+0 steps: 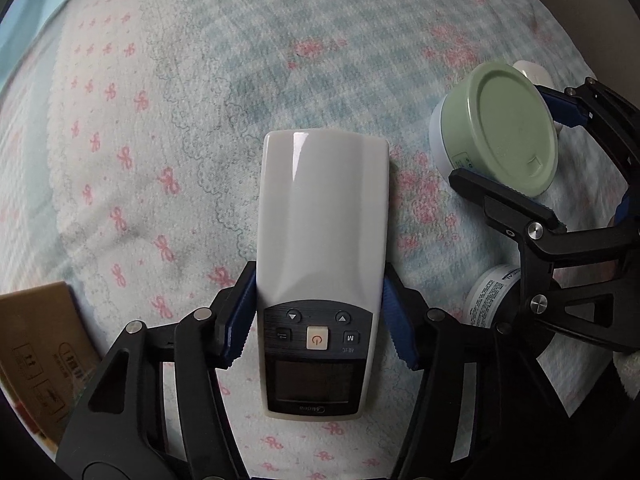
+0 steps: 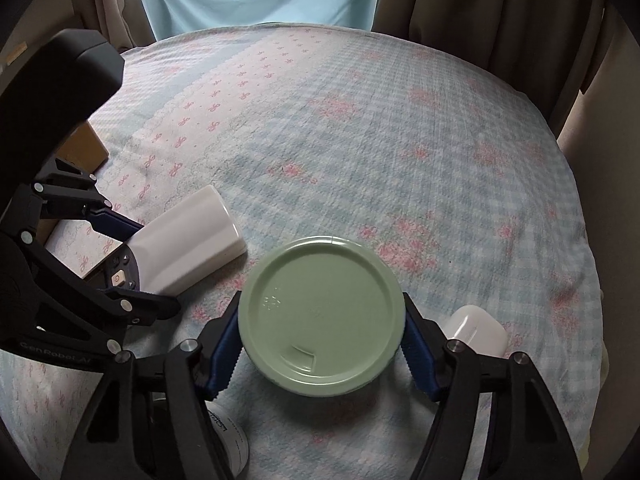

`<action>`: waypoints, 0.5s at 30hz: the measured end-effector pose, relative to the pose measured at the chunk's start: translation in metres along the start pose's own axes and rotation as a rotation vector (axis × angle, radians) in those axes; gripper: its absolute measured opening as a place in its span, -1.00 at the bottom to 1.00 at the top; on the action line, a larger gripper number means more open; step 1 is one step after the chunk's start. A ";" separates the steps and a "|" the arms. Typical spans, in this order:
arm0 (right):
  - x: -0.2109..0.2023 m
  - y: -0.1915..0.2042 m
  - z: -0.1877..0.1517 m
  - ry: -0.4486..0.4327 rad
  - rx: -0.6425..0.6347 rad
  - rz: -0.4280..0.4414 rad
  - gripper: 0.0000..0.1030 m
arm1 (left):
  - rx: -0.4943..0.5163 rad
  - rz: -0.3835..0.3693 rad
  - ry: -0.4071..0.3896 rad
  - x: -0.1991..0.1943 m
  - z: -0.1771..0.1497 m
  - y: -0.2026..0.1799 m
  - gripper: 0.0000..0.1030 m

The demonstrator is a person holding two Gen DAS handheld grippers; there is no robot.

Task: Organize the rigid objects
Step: 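Carry the remote with the left tool while the right tool carries the green jar to the box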

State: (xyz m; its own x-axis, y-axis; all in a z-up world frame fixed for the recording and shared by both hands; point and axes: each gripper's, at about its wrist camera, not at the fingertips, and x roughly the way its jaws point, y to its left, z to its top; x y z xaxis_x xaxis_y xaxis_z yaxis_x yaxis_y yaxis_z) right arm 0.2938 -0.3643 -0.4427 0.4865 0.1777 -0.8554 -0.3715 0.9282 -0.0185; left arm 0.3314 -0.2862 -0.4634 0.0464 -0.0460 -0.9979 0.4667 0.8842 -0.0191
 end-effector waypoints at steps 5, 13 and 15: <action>0.000 -0.001 0.003 0.014 0.014 0.000 0.29 | -0.027 -0.020 -0.002 -0.001 0.002 0.014 0.06; -0.009 0.001 0.007 0.026 0.031 0.002 0.28 | -0.104 -0.060 -0.014 -0.020 -0.004 0.044 0.06; -0.013 0.003 0.010 0.026 0.036 0.003 0.28 | -0.121 -0.069 -0.025 -0.027 -0.005 0.053 0.06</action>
State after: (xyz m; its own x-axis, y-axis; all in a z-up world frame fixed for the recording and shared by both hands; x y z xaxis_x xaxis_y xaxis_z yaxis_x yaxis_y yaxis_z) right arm 0.2941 -0.3612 -0.4264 0.4646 0.1726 -0.8685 -0.3445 0.9388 0.0022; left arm 0.3506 -0.2355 -0.4378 0.0403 -0.1183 -0.9922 0.3594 0.9282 -0.0960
